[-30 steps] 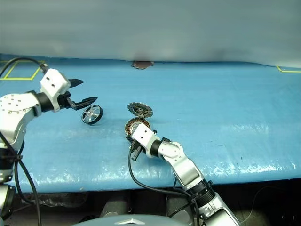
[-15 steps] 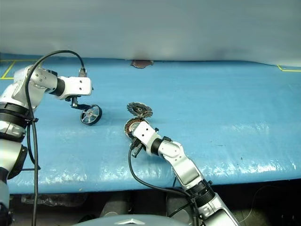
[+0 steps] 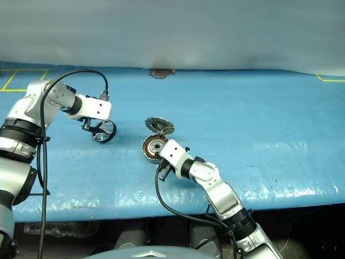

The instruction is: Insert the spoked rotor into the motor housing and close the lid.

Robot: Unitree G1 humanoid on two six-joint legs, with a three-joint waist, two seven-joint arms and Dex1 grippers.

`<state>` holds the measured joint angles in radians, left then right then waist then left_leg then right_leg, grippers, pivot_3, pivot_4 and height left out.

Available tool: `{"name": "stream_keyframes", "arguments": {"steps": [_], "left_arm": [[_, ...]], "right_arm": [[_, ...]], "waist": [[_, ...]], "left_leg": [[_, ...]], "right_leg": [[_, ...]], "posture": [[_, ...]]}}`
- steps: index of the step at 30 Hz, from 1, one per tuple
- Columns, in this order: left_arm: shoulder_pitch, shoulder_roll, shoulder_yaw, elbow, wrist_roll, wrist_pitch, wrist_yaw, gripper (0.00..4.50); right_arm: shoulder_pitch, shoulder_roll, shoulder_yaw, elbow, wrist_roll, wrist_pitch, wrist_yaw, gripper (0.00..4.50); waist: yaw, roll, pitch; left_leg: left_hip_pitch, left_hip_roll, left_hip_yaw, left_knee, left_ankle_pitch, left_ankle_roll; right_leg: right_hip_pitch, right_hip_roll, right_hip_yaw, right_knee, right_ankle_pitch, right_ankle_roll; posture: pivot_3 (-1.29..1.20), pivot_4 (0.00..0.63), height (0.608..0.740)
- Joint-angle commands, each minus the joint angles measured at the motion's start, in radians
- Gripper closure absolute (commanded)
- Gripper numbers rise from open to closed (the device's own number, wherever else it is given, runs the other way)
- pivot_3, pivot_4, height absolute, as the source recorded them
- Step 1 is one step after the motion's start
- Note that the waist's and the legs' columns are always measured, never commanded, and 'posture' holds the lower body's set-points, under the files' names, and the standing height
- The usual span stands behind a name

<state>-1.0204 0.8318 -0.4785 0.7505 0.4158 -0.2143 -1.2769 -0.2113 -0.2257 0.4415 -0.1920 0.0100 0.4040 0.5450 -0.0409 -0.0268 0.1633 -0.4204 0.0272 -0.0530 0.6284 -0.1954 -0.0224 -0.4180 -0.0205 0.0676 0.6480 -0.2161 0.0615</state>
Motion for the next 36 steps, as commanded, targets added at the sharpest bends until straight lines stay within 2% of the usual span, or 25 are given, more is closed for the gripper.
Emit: {"name": "stream_keyframes", "arguments": {"steps": [1, 9, 22, 36], "left_arm": [[-0.007, 0.007, 0.017, -0.022, 0.016, -0.014, 0.017, 0.32], [-0.013, -0.01, 0.012, 0.006, 0.052, -0.022, 0.047, 0.32], [0.049, 0.039, 0.037, -0.045, 0.042, -0.012, 0.043, 0.32], [0.063, -0.003, 0.021, -0.02, 0.06, 0.002, 0.087, 0.32]], "right_arm": [[0.004, 0.001, -0.008, -0.036, 0.006, 0.004, 0.002, 4.5], [0.003, 0.005, -0.008, -0.037, 0.004, 0.004, -0.004, 4.5], [-0.002, -0.003, -0.01, -0.041, 0.002, 0.004, -0.003, 4.5], [0.003, -0.01, -0.01, -0.053, 0.003, 0.014, -0.004, 4.5]], "waist": [[0.0, 0.0, 0.0], [0.001, 0.0, 0.0], [-0.001, 0.0, 0.0], [0.001, 0.0, 0.0]], "left_leg": [[0.0, 0.0, 0.0, 0.0, 0.0, 0.0], [0.0, 0.0, 0.0, 0.001, 0.0, 0.0], [0.002, 0.0, 0.0, 0.001, 0.0, 0.0], [0.005, 0.0, 0.0, 0.004, 0.0, 0.0]], "right_leg": [[0.0, 0.0, 0.0, 0.0, 0.0, 0.0], [0.0, 0.0, 0.0, 0.001, 0.0, 0.0], [0.0, 0.0, 0.0, 0.004, 0.002, 0.004], [0.001, 0.001, 0.0, 0.013, -0.002, -0.002]], "posture": [[0.0, 0.15, 0.74], [0.0, 0.15, 0.74], [0.0, 0.15, 0.74], [0.0, 0.15, 0.74]]}}
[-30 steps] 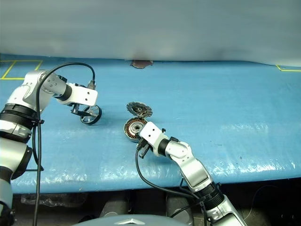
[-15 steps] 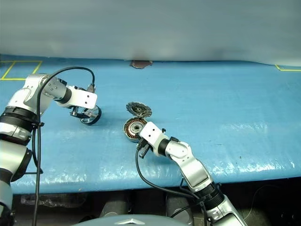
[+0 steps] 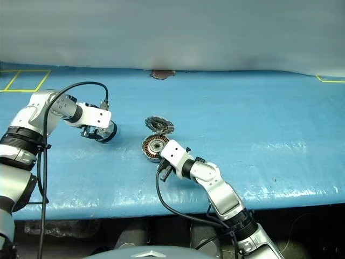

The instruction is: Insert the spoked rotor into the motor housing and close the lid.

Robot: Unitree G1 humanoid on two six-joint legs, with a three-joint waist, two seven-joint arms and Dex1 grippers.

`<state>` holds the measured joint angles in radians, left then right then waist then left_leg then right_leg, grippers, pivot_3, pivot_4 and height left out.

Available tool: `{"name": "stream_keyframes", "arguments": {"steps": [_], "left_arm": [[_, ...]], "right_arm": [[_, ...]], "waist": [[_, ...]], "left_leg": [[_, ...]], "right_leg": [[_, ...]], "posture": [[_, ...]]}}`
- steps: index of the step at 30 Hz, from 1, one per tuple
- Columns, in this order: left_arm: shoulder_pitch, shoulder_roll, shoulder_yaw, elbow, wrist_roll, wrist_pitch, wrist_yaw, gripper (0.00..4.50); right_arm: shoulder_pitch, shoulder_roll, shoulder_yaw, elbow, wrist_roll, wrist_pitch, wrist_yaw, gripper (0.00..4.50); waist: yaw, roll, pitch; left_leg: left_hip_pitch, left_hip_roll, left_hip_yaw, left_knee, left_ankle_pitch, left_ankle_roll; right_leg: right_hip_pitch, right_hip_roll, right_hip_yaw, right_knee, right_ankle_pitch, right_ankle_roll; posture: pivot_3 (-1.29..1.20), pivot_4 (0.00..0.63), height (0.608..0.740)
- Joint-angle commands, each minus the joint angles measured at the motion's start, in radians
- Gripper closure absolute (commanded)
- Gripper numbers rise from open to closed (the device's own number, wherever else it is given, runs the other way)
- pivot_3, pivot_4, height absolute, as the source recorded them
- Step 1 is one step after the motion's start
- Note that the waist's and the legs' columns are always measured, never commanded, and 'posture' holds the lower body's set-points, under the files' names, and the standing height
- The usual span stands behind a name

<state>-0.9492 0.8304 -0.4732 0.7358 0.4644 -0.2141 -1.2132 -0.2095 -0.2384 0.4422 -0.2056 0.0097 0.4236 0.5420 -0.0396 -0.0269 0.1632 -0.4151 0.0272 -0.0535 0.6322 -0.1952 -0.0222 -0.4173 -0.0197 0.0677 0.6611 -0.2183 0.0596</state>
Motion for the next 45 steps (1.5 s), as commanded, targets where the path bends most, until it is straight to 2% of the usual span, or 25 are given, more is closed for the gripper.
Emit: {"name": "stream_keyframes", "arguments": {"steps": [1, 14, 18, 30, 32, 36, 45], "left_arm": [[-0.008, -0.004, 0.014, -0.003, 0.015, 0.002, 0.03, 0.32], [0.005, -0.001, 0.016, 0.003, 0.028, 0.012, 0.045, 0.32], [0.015, -0.002, 0.017, 0.001, 0.029, 0.018, 0.04, 1.21], [0.034, -0.014, 0.016, -0.001, 0.029, 0.032, 0.051, 1.21], [0.034, -0.015, 0.019, -0.002, 0.025, 0.029, 0.051, 1.6], [0.033, -0.016, 0.018, -0.005, 0.03, 0.027, 0.061, 2.81], [0.032, -0.018, 0.028, -0.016, 0.022, 0.024, 0.081, 2.81]], "right_arm": [[0.002, 0.003, -0.01, -0.04, 0.003, -0.005, -0.001, 4.5], [0.0, 0.009, -0.015, -0.036, 0.003, -0.003, -0.011, 4.5], [0.001, 0.01, -0.016, -0.038, 0.003, -0.001, -0.014, 4.5], [0.005, 0.01, -0.014, -0.038, 0.005, -0.002, -0.021, 4.5], [0.005, 0.009, -0.015, -0.038, 0.004, -0.002, -0.021, 4.5], [0.005, 0.007, -0.016, -0.038, 0.003, -0.003, -0.022, 4.5], [0.002, 0.008, -0.016, -0.036, 0.003, -0.008, -0.023, 4.5]], "waist": [[0.0, 0.0, 0.0], [-0.002, 0.0, 0.0], [-0.002, 0.0, 0.0], [-0.001, 0.0, 0.0], [-0.001, 0.0, 0.0], [-0.001, 0.0, 0.0], [-0.001, 0.0, 0.0]], "left_leg": [[0.0, 0.0, 0.0, 0.0, 0.0, 0.0], [0.0, 0.0, 0.0, 0.0, 0.0, 0.0], [0.0, 0.0, 0.0, 0.0, 0.0, 0.0], [0.0, 0.0, 0.0, 0.0, 0.0, 0.0], [0.0, 0.0, 0.0, 0.0, 0.0, 0.0], [0.0, 0.0, 0.0, 0.0, 0.0, 0.0], [0.0, 0.0, 0.0, 0.0, 0.0, 0.0]], "right_leg": [[0.0, 0.0, 0.0, 0.0, 0.0, 0.0], [0.0, 0.0, 0.0, 0.0, 0.0, 0.0], [0.0, 0.0, 0.0, 0.0, 0.0, 0.0], [0.0, 0.0, 0.0, 0.0, 0.0, 0.0], [0.0, 0.0, 0.0, 0.0, 0.0, 0.0], [0.0, 0.0, 0.0, 0.0, 0.0, 0.0], [0.0, 0.0, 0.0, 0.0, 0.0, 0.0]], "posture": [[0.0, 0.15, 0.74], [0.0, 0.15, 0.74], [0.0, 0.15, 0.74], [0.0, 0.15, 0.74], [0.0, 0.15, 0.74], [0.0, 0.15, 0.74], [0.0, 0.15, 0.74]]}}
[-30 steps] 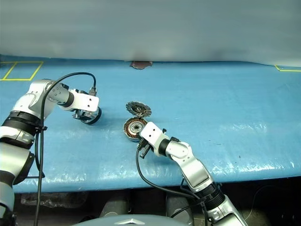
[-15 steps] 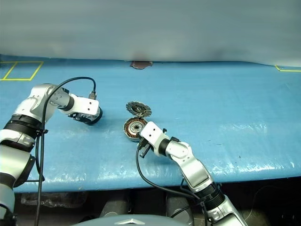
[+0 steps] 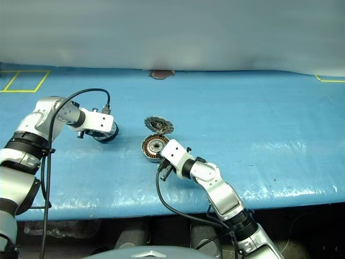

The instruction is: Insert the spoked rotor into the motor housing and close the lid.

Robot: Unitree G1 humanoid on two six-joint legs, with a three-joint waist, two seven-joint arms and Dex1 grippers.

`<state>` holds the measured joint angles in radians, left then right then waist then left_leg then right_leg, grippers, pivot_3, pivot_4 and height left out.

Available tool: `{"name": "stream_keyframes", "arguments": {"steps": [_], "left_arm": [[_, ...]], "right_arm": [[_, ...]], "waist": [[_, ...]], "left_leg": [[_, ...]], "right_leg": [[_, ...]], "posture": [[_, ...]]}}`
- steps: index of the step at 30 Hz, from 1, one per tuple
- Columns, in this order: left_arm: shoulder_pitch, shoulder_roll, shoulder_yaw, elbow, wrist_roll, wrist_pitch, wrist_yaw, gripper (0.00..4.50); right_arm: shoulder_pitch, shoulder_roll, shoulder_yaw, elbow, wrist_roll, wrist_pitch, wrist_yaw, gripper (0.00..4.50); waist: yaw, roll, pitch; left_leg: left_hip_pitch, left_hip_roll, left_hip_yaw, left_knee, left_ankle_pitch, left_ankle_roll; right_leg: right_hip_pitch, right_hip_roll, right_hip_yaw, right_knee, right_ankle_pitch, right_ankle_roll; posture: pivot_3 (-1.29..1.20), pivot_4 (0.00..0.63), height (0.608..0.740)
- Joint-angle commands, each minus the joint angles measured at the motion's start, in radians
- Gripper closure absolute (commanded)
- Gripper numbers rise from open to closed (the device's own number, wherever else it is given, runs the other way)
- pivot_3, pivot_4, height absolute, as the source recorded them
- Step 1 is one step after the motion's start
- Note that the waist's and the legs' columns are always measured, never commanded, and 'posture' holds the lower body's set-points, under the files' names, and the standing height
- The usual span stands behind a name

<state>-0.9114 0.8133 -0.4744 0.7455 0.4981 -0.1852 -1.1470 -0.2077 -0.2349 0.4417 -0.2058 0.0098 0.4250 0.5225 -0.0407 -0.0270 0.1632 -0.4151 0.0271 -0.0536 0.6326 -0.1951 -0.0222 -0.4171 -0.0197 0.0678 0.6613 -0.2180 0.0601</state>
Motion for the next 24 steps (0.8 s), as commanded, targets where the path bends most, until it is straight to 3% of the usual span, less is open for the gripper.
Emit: {"name": "stream_keyframes", "arguments": {"steps": [1, 10, 19, 24], "left_arm": [[-0.007, -0.002, 0.033, -0.03, -0.017, -0.005, 0.016, 2.81], [-0.025, -0.009, 0.104, -0.056, -0.105, 0.015, 0.004, 2.81], [0.055, 0.012, 0.243, -0.19, -0.397, 0.2, -0.263, 2.81], [0.12, 0.002, 0.28, -0.252, -0.499, 0.278, -0.33, 2.81]], "right_arm": [[0.001, 0.004, -0.016, -0.036, 0.003, -0.009, -0.003, 4.5], [0.008, 0.001, -0.019, -0.041, 0.007, -0.006, -0.002, 4.5], [0.042, -0.036, -0.073, -0.062, 0.016, -0.004, -0.01, 4.5], [0.05, -0.035, -0.098, -0.049, 0.012, -0.023, -0.022, 4.5]], "waist": [[0.0, 0.0, 0.0], [-0.001, 0.0, 0.0], [-0.002, 0.0, 0.0], [-0.003, 0.0, 0.0]], "left_leg": [[0.0, 0.0, 0.0, 0.0, 0.0, 0.0], [0.0, 0.0, 0.0, 0.0, 0.0, 0.0], [0.0, 0.0, 0.0, 0.0, 0.0, 0.0], [0.0, 0.0, 0.0, 0.001, 0.0, 0.0]], "right_leg": [[0.0, 0.0, 0.0, 0.0, 0.0, 0.0], [0.0, 0.0, 0.0, 0.0, 0.0, 0.001], [0.0, 0.0, 0.0, 0.0, 0.0, 0.0], [0.001, 0.0, 0.0, 0.001, -0.001, -0.001]], "posture": [[0.0, 0.15, 0.74], [0.0, 0.15, 0.74], [0.0, 0.15, 0.74], [0.0, 0.15, 0.74]]}}
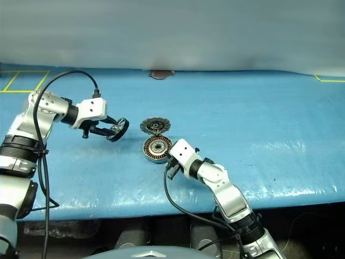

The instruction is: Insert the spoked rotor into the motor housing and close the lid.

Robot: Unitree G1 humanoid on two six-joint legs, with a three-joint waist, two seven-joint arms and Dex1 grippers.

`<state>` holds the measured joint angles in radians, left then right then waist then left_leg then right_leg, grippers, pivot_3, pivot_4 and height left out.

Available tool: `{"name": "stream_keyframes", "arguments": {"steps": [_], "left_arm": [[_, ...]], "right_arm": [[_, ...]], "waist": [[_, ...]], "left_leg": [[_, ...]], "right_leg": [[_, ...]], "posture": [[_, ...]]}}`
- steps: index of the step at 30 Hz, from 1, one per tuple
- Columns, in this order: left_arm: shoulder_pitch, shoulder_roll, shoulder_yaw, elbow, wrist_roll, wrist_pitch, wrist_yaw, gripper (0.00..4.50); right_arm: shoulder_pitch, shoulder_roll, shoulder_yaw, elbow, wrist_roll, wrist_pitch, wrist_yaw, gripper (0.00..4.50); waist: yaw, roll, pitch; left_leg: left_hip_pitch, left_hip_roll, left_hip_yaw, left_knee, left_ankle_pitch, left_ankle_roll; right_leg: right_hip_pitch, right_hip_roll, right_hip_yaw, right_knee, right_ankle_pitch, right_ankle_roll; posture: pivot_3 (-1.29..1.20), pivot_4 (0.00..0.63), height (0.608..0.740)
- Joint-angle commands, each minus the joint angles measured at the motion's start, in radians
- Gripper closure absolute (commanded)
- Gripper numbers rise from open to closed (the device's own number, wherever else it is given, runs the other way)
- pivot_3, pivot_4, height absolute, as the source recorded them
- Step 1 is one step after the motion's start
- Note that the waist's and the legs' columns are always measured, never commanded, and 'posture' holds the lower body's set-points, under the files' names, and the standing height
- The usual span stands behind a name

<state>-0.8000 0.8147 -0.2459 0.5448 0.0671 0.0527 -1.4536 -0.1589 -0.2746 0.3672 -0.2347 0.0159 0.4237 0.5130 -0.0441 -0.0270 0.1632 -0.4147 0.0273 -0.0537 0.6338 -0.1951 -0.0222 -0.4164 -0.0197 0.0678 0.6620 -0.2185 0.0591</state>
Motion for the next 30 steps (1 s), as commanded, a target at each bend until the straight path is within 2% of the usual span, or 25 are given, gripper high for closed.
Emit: {"name": "stream_keyframes", "arguments": {"steps": [1, 6, 12, 23, 30], "left_arm": [[0.018, -0.004, 0.059, -0.059, -0.083, 0.053, -0.02, 2.81], [0.055, 0.021, 0.067, -0.058, -0.085, 0.049, -0.002, 2.81], [0.079, 0.005, 0.099, -0.117, -0.18, 0.116, -0.046, 2.81], [0.152, -0.042, 0.099, -0.271, -0.275, 0.194, -0.038, 2.81], [0.164, -0.091, 0.099, -0.357, -0.333, 0.308, -0.012, 2.81]], "right_arm": [[0.002, 0.006, -0.025, -0.02, 0.004, -0.024, -0.014, 4.5], [0.001, 0.012, -0.029, -0.026, 0.002, -0.023, -0.023, 4.5], [0.006, 0.006, -0.038, -0.023, -0.001, -0.026, -0.029, 4.5], [0.011, -0.006, -0.056, -0.027, -0.008, -0.024, -0.042, 4.5], [0.034, -0.024, -0.068, -0.04, -0.013, -0.017, -0.047, 4.5]], "waist": [[0.0, 0.0, 0.0], [0.0, 0.0, 0.0], [0.002, 0.0, 0.0], [0.002, 0.0, 0.0], [0.004, 0.0, 0.0]], "left_leg": [[0.0, 0.0, 0.0, 0.001, 0.0, 0.0], [0.0, 0.0, 0.0, 0.003, 0.0, 0.0], [-0.001, 0.0, 0.0, 0.005, 0.0, 0.0], [0.0, 0.0, 0.0, 0.005, 0.0, 0.0], [-0.001, 0.0, 0.0, 0.006, 0.0, 0.0]], "right_leg": [[0.0, 0.0, 0.0, 0.0, 0.0, 0.0], [0.001, 0.0, 0.0, 0.001, 0.0, 0.0], [0.001, 0.0, 0.0, 0.001, 0.0, 0.0], [0.001, 0.0, 0.0, 0.001, 0.0, 0.0], [0.002, 0.0, 0.0, 0.001, 0.0, 0.0]], "posture": [[0.0, 0.15, 0.74], [0.0, 0.15, 0.74], [0.0, 0.15, 0.74], [0.0, 0.15, 0.74], [0.0, 0.15, 0.74]]}}
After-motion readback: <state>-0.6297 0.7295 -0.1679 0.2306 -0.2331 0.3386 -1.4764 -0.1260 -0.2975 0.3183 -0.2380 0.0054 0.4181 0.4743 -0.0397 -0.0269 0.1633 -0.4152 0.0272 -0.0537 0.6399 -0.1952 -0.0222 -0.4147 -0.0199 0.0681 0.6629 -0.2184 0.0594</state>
